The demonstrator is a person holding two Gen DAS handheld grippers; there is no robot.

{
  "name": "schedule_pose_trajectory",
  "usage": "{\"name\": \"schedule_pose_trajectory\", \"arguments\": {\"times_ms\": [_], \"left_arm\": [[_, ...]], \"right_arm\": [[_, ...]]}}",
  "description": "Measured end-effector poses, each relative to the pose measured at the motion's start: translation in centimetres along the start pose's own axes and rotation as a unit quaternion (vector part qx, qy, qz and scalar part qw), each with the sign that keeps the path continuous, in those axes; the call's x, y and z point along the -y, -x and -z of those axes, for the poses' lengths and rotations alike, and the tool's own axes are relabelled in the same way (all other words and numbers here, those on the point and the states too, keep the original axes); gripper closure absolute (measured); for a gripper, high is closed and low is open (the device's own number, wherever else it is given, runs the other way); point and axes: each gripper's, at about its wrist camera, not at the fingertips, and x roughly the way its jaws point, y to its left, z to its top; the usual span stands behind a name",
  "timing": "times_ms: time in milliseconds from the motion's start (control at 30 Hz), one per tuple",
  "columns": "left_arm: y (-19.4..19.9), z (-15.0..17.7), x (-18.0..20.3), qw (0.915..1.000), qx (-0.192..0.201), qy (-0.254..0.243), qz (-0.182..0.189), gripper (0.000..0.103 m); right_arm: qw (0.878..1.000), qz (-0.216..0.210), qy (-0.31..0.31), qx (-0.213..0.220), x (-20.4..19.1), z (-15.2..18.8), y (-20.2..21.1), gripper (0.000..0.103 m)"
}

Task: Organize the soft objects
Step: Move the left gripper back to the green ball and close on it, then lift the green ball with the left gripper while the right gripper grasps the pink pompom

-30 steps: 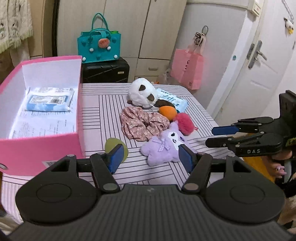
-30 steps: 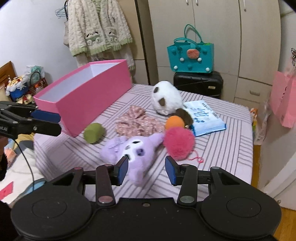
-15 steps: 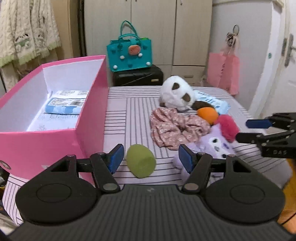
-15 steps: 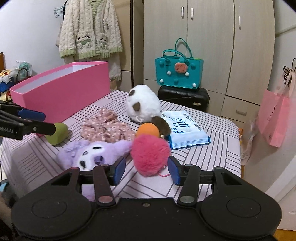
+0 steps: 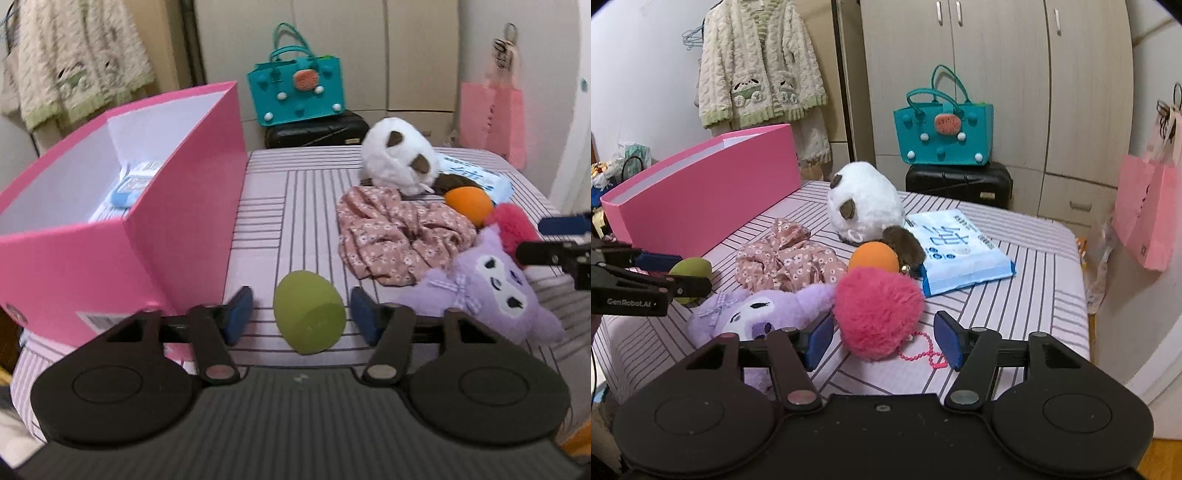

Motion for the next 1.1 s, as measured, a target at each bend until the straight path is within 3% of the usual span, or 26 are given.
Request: {"name": "schedule_pose_trajectory", "arguments": {"times_ms": [33,400,533,700,800,867,1100], "left_arm": [[-0.2,0.1,-0.2,1.0000,-0.002,0.007,0.002,0.066],[-0.4,0.5,-1.2,0.9990,0.004,0.039,0.023,0.066],[-0.4,0.6,-1.4,0.9988,0.002,0.041,0.028,0.066],[0.0,-0.2,-1.6,0.9971,-0.015,0.056,0.049,0.066],[0.4,-0.2,-0.9,0.9984,-0.003,0.040,0.041,0.066],[0.5,0.0,-0.6,0.9990,0.003,0.032,0.031,0.066],[1.0,0.3,-1.0,0.9979,-0.001,0.047,0.045,0.066]], "right_arm": [[1.000,-0.003,-0.007,-0.002,0.2,0.0,-0.2,0.038],[0.997,-0.018,-0.068,-0.019,1.3,-0.2,-1.8,0.037],[0.998,-0.008,-0.058,-0.017,0.8,-0.3,-2.4,0.035],[0.999,0.037,0.004,-0.003,-0.6,0.0,-3.1,0.035],[0.999,0.024,0.026,0.019,-1.2,0.0,-2.2,0.052],[0.999,0.018,0.028,0.033,-1.3,0.0,-1.4,0.055],[0.999,0.021,-0.001,0.043,-0.7,0.3,0.7,0.057]]}}
